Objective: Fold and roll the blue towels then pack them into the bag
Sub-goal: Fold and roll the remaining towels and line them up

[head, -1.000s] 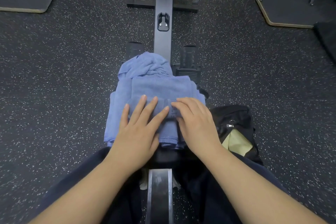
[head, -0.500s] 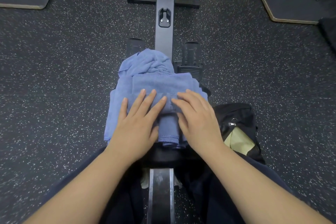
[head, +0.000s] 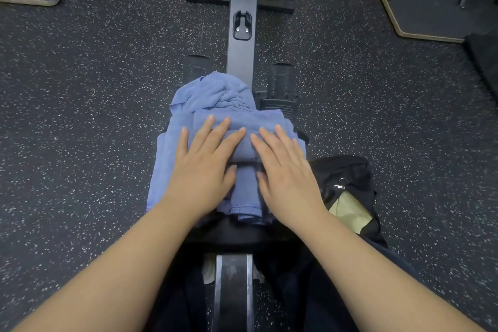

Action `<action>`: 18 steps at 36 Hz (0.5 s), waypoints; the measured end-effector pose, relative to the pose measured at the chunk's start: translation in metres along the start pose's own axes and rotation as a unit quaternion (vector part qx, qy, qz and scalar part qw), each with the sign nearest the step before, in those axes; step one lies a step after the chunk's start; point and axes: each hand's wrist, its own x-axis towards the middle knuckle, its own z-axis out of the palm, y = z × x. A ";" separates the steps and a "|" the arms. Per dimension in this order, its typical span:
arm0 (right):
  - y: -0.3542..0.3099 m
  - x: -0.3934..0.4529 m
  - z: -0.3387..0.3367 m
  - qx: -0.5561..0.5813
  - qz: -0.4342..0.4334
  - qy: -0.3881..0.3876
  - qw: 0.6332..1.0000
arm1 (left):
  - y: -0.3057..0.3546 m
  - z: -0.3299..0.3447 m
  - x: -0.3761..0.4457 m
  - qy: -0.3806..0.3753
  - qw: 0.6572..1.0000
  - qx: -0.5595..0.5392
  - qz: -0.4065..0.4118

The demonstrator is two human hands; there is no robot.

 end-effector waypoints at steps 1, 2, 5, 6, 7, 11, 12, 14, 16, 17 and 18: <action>0.001 0.001 0.001 -0.002 -0.003 0.007 1.000 | 0.001 -0.001 0.002 -0.002 1.000 -0.002 -0.004; 0.002 0.002 0.003 -0.005 -0.007 0.017 1.000 | 0.001 0.000 0.004 -0.002 1.000 -0.002 -0.006; 0.006 0.007 0.008 -0.009 -0.005 0.043 0.999 | -0.002 0.001 0.008 0.000 1.000 -0.004 -0.001; 0.007 0.008 0.009 -0.005 -0.004 0.054 0.999 | -0.004 0.001 0.008 0.002 1.000 -0.006 0.003; 0.008 0.010 0.010 0.003 -0.005 0.067 0.998 | -0.005 0.002 0.009 0.006 1.000 -0.010 0.007; 0.010 0.017 0.011 0.020 -0.008 0.086 0.996 | -0.013 0.003 0.008 0.040 0.998 -0.040 0.032; 0.011 0.019 0.011 0.022 -0.007 0.084 0.996 | -0.014 0.003 0.008 0.047 0.997 -0.044 0.041; 0.012 0.021 0.010 0.036 -0.009 0.084 0.996 | -0.017 0.001 0.009 0.056 0.996 -0.042 0.050; 0.012 0.024 0.008 0.060 -0.014 0.088 0.994 | -0.018 0.001 0.011 0.060 0.996 -0.031 0.053; 0.012 0.025 0.006 0.072 -0.017 0.091 0.993 | -0.018 0.001 0.012 0.061 0.996 -0.028 0.051; 0.011 0.025 0.004 0.081 -0.021 0.090 0.992 | -0.018 0.000 0.012 0.062 0.996 -0.029 0.050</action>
